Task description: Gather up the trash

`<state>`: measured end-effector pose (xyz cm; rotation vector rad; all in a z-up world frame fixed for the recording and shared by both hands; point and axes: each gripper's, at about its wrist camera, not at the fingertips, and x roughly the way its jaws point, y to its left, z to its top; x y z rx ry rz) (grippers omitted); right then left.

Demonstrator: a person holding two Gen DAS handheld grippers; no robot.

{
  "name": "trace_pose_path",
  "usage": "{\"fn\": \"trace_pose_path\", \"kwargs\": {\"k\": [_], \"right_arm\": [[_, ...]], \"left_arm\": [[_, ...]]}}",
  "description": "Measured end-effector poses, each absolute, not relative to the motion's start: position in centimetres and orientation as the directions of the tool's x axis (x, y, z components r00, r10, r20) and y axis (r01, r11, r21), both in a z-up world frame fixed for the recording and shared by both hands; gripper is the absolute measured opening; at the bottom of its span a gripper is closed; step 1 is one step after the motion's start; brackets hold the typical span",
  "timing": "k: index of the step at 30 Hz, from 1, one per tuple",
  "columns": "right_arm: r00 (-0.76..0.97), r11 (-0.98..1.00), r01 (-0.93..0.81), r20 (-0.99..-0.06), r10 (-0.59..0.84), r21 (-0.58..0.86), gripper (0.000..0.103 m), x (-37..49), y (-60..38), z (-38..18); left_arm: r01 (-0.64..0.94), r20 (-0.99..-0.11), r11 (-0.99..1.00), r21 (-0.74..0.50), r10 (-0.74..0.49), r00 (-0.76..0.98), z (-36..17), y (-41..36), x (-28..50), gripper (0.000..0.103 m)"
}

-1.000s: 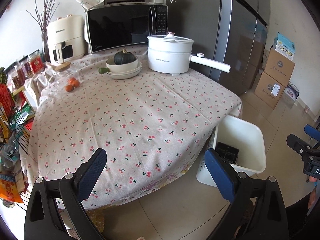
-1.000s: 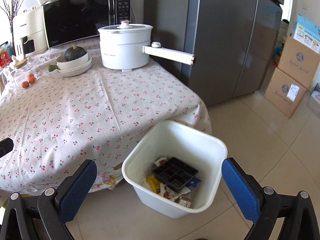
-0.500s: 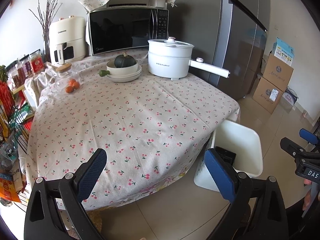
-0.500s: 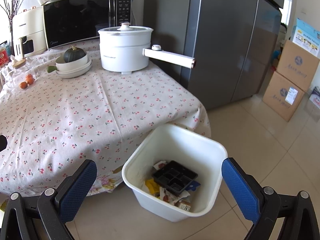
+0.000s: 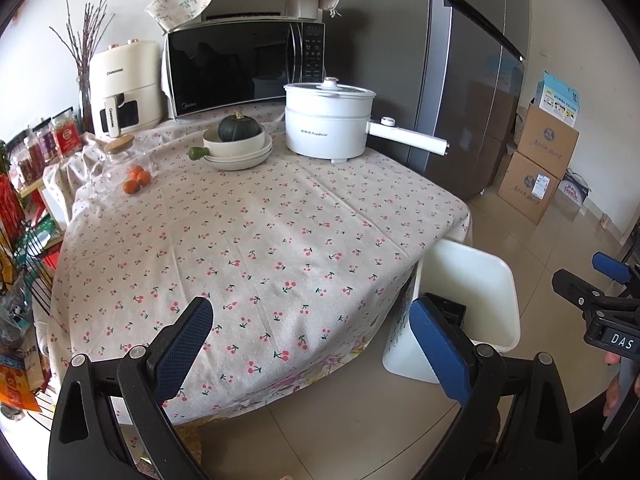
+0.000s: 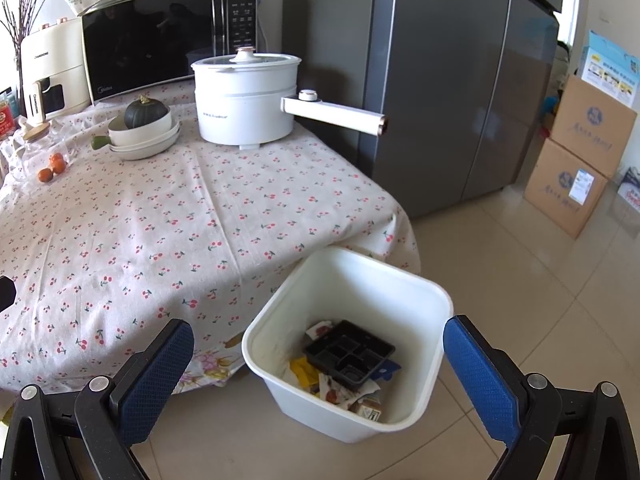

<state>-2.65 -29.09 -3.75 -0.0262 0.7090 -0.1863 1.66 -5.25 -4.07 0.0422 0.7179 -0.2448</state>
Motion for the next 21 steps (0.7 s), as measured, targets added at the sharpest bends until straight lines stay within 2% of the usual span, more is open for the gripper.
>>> {"fn": "trace_pose_path", "kwargs": {"k": [21], "right_arm": [[0.752, 0.982, 0.173, -0.634, -0.181, -0.075, 0.102, -2.81, -29.45, -3.47]], "left_arm": [[0.251, -0.644, 0.967, -0.036, -0.215, 0.734, -3.99, -5.73, 1.22, 0.1]]}}
